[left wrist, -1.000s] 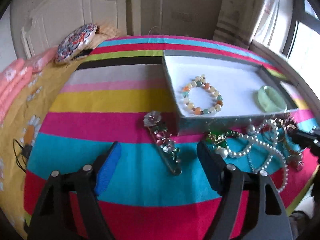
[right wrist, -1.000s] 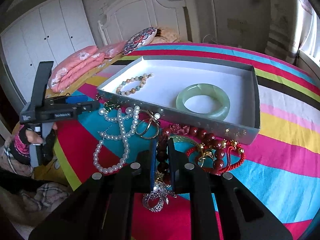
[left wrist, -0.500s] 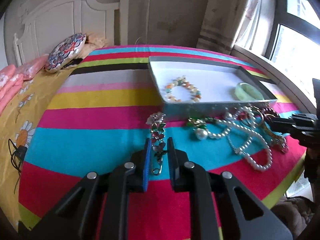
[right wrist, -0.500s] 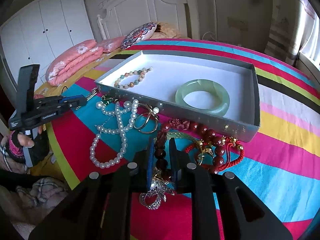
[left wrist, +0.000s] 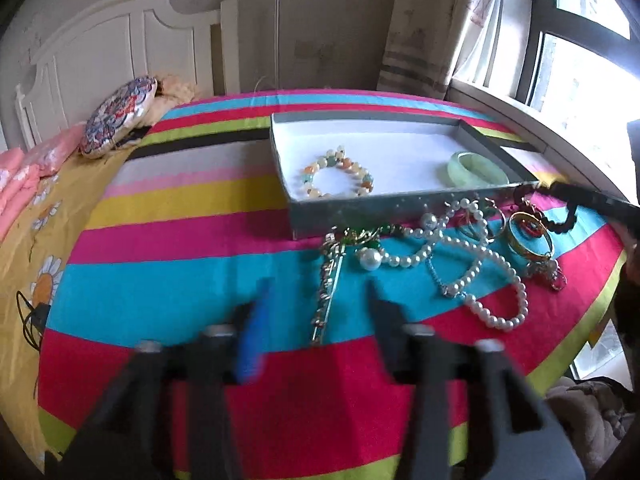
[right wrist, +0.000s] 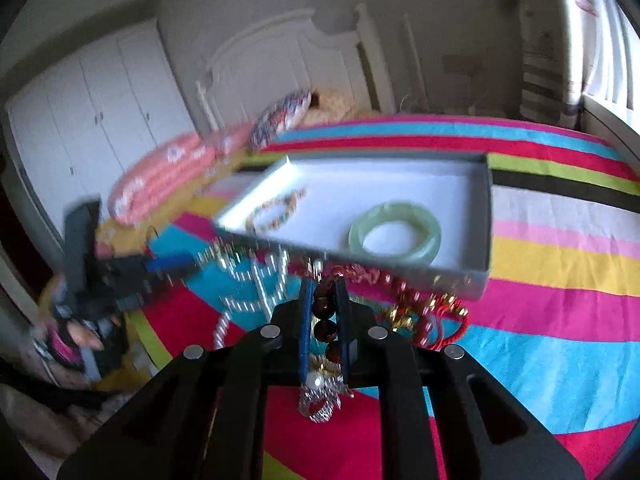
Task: Organize jewelry
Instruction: 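Grasp the silver chain with green stones with the left gripper while the right grasps the dark red bead bracelet, then lower the silver chain and red bead bracelet into the tray and open both grippers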
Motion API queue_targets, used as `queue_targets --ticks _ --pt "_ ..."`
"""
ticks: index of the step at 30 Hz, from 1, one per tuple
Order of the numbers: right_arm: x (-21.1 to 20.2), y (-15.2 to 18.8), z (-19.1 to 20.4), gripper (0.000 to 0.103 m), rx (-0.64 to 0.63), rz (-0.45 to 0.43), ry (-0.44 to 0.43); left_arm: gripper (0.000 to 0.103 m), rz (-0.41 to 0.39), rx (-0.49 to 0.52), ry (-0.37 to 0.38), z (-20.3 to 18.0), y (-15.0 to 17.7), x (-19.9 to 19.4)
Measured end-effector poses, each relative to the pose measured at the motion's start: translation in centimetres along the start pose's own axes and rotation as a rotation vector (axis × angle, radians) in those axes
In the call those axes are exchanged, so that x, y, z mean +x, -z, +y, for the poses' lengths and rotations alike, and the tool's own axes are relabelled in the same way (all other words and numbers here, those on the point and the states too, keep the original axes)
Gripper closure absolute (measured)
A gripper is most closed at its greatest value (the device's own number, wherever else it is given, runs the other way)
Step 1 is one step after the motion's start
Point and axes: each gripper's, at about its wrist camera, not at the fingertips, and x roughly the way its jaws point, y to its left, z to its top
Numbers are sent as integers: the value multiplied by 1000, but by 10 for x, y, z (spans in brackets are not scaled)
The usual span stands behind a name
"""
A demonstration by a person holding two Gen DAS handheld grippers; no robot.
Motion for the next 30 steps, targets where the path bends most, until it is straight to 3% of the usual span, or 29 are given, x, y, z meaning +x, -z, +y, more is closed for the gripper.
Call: queue_targets --ticks 5,6,7,8,19,30 --pt "-17 -7 -8 91 55 -73 -31 50 19 -2 8 -1 -2 15" --pt "-18 -7 -8 91 59 -82 -31 55 15 6 -3 -1 -3 17" --pt "-20 -7 -9 91 66 -91 -34 82 13 14 -13 -1 -4 18" --pt "-22 -8 -9 91 72 -105 -36 94 16 16 -6 0 -5 18" --pt "-41 -15 -11 91 94 -175 -16 96 -21 -10 48 0 -7 -1" --pt "-23 -41 -9 91 62 -155 39 96 -86 44 101 -22 -49 -12"
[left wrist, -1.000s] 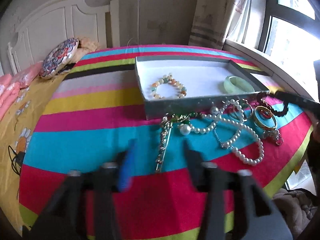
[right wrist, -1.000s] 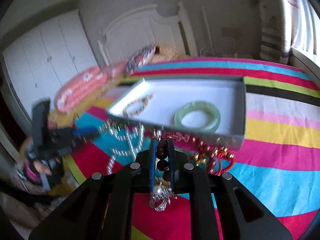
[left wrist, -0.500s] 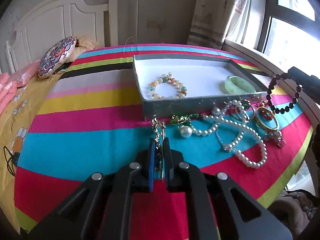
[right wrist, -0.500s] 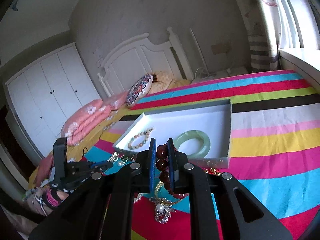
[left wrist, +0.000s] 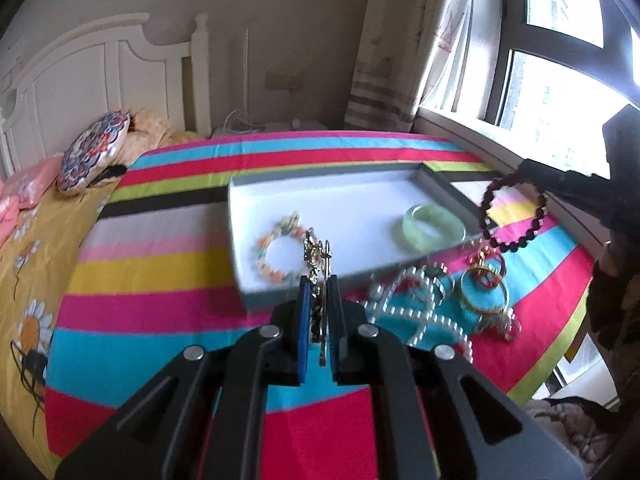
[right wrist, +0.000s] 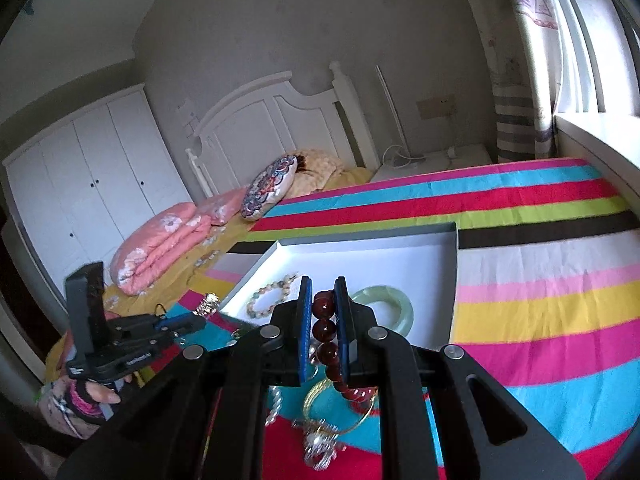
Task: Organize jewelry
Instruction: 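Lower the silver chain and red bead bracelet into the tray and open both grippers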
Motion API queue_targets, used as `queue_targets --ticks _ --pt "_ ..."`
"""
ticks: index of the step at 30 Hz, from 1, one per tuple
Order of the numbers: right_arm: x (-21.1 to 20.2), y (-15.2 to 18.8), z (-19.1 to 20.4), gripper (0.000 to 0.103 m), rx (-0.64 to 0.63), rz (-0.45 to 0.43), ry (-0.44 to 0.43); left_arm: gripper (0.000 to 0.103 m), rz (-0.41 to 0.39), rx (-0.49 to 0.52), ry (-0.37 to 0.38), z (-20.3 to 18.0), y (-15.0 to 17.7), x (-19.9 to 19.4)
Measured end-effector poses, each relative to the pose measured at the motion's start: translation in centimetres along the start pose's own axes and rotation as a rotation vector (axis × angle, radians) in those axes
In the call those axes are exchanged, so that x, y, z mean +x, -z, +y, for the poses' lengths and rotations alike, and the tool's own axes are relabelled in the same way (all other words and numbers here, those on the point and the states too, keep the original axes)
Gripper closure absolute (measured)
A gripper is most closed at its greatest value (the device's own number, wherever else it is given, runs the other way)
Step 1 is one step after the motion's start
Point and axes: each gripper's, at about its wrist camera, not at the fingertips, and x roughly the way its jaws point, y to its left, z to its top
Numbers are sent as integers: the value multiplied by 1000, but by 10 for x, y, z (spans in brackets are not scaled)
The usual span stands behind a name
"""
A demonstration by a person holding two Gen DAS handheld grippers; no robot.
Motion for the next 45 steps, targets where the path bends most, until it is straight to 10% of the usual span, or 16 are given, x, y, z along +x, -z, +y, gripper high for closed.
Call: queue_targets --ticks 18,34,36,39,45 --pt "83 -54 -31 91 -20 39 183 96 52 65 -27 -13 -77 84" --pt "166 -41 3 91 -258 188 307 94 166 83 -152 -17 -77 157" --pt "180 -34 12 90 -292 253 286 88 186 77 -147 -16 -74 161" --pt "179 -32 21 80 -298 261 251 32 164 70 -134 -14 -73 153" --pt "141 -49 10 74 -217 172 230 17 98 50 -157 -4 -72 120"
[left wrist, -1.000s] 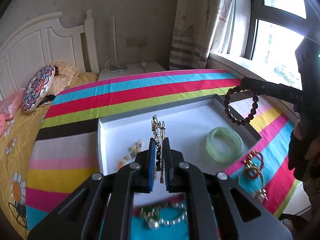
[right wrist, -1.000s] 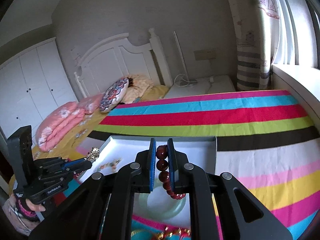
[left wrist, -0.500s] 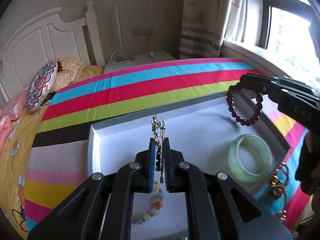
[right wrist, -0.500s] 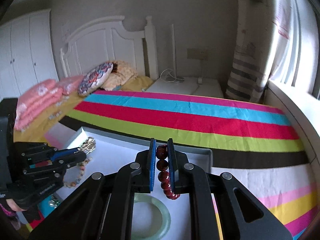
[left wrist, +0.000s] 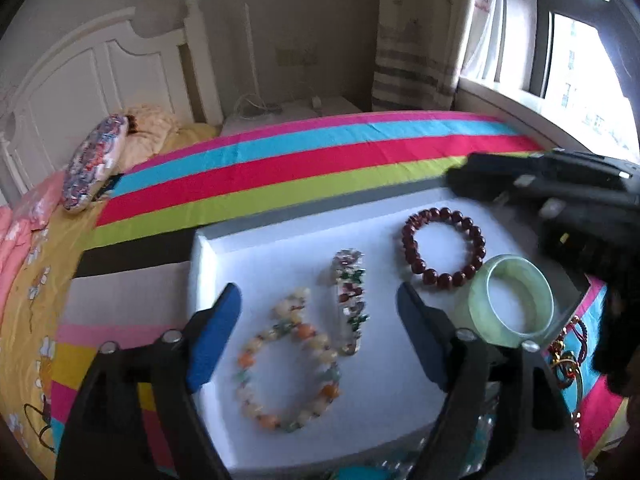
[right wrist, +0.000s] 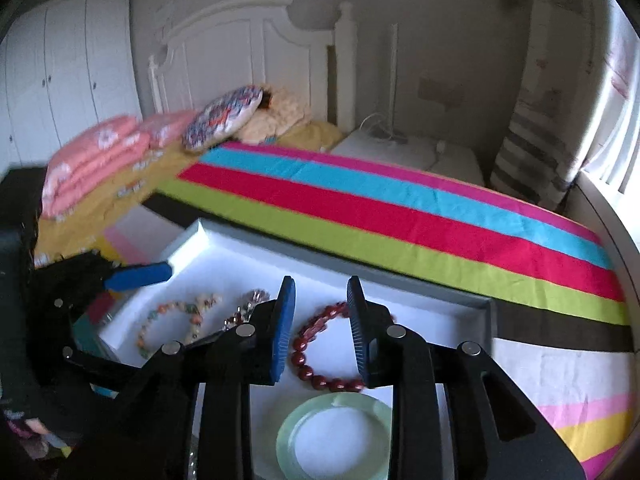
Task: Organize jewelry
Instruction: 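Lower the silver chain and red bead bracelet into the tray and open both grippers, then withdraw both grippers from the tray toward the remaining jewelry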
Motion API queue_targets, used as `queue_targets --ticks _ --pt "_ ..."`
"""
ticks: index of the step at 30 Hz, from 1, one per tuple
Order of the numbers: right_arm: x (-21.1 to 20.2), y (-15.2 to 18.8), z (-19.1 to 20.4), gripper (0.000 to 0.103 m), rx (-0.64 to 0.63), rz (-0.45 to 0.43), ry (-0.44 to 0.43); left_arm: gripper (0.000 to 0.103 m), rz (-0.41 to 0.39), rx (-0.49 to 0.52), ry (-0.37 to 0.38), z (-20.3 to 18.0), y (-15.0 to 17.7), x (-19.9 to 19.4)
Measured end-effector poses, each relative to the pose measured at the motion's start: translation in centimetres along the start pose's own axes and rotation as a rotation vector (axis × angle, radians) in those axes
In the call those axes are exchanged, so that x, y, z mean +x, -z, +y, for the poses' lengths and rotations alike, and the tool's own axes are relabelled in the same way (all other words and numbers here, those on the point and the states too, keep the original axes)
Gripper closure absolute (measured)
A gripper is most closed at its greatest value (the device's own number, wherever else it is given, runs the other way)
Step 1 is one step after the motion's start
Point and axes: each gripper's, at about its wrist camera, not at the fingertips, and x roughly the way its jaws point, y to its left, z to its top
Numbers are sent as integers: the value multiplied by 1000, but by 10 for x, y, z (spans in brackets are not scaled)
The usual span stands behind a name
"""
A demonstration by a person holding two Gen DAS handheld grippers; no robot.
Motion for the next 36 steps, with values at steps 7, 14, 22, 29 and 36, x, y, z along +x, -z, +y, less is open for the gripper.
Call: queue_targets --ticks 7,14,22,29,36 --pt "-54 5 -33 45 87 -96 0 3 -63 -31 -31 19 23 -40" --pt "-105 47 -32 19 84 -183 -41 3 -85 -15 -27 29 62 -72" --pt "-111 101 -17 17 15 -76 4 3 -123 -61 43 40 96 -88" --pt "-88 119 4 31 -7 22 -4 3 -63 -128 99 49 96 -76" --pt "-64 115 34 58 -53 105 -51 3 -65 -88 102 42 97 -76"
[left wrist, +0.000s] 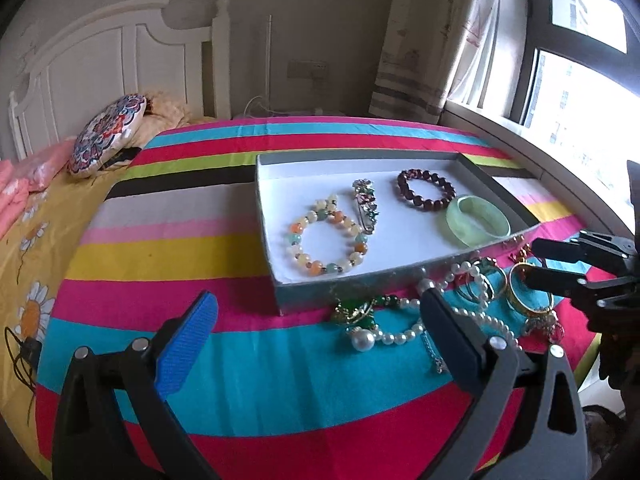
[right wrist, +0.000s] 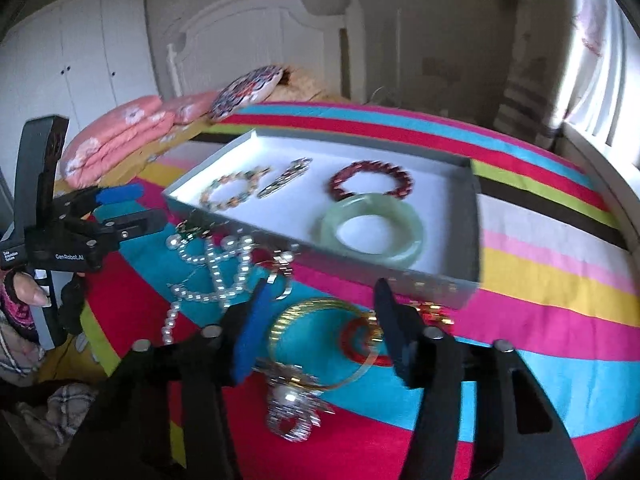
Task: Organize jewelry
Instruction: 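Withdraw both grippers from the tray toward the remaining jewelry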
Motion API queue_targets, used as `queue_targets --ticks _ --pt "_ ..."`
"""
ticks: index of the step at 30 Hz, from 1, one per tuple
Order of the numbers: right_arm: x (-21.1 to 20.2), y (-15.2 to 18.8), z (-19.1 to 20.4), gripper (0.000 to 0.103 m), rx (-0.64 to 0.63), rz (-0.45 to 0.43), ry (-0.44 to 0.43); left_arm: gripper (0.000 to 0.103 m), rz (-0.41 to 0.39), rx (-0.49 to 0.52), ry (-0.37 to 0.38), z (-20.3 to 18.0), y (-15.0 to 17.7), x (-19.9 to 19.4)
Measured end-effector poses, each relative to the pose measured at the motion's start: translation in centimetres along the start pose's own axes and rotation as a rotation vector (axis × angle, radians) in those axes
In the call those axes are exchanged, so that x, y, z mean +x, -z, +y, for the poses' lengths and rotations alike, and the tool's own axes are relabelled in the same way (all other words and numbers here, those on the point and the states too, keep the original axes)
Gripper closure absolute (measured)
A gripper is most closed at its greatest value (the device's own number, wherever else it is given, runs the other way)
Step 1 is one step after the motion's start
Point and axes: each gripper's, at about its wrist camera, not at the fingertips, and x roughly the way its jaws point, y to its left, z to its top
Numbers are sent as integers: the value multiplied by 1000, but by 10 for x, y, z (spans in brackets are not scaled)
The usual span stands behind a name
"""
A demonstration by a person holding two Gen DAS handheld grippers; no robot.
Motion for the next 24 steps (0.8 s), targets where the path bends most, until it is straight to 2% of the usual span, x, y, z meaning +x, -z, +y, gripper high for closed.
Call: queue_targets --ticks 6,15,17,18,24 --pt "15 -9 9 69 22 52 -22 3 -12 1 2 -2 1 -2" --pt "45 -21 24 73 -7 142 32 3 -26 6 11 -2 1 -2" --pt "49 -21 30 76 -37 143 57 3 -31 5 16 -2 1 -4" --pt "49 -21 31 84 -46 140 59 3 -31 2 19 -1 1 -3" --pt "28 -17 28 86 -61 45 62 3 -69 8 19 -7 4 -14"
